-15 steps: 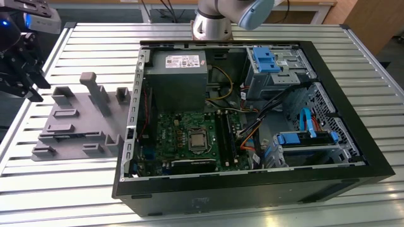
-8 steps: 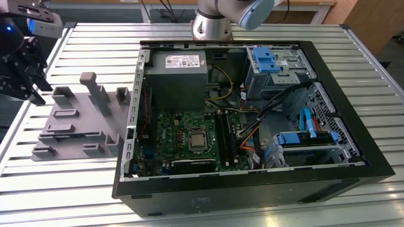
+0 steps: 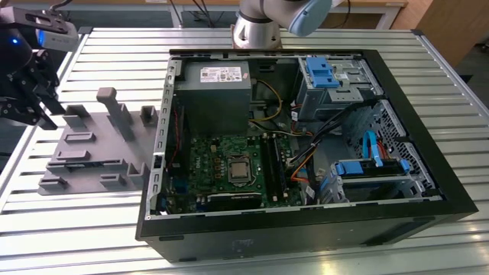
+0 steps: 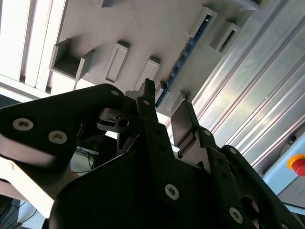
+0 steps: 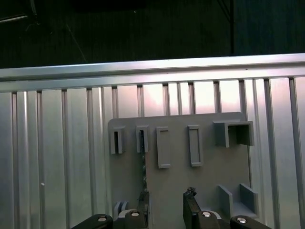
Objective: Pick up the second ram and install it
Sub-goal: 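Pick up the second ram and move it above second insertion slot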
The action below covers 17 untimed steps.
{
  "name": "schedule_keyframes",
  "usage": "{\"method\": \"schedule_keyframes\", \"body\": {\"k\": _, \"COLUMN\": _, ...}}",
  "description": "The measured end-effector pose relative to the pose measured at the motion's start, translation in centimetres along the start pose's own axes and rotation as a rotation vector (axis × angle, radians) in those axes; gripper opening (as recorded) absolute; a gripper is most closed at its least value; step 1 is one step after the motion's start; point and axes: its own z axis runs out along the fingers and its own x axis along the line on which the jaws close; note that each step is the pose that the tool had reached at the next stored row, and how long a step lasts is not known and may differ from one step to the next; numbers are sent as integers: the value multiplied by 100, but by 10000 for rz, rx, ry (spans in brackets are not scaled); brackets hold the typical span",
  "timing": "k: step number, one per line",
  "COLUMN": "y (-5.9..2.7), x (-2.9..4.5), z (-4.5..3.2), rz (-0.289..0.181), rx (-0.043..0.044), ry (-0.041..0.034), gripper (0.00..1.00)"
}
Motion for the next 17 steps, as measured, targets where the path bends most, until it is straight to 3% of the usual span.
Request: {"method": "schedule_keyframes", "body": {"k": 17, "y": 18, "x": 4, "z": 162, "rz": 0, "rx": 0, "ry": 0, "gripper": 42}}
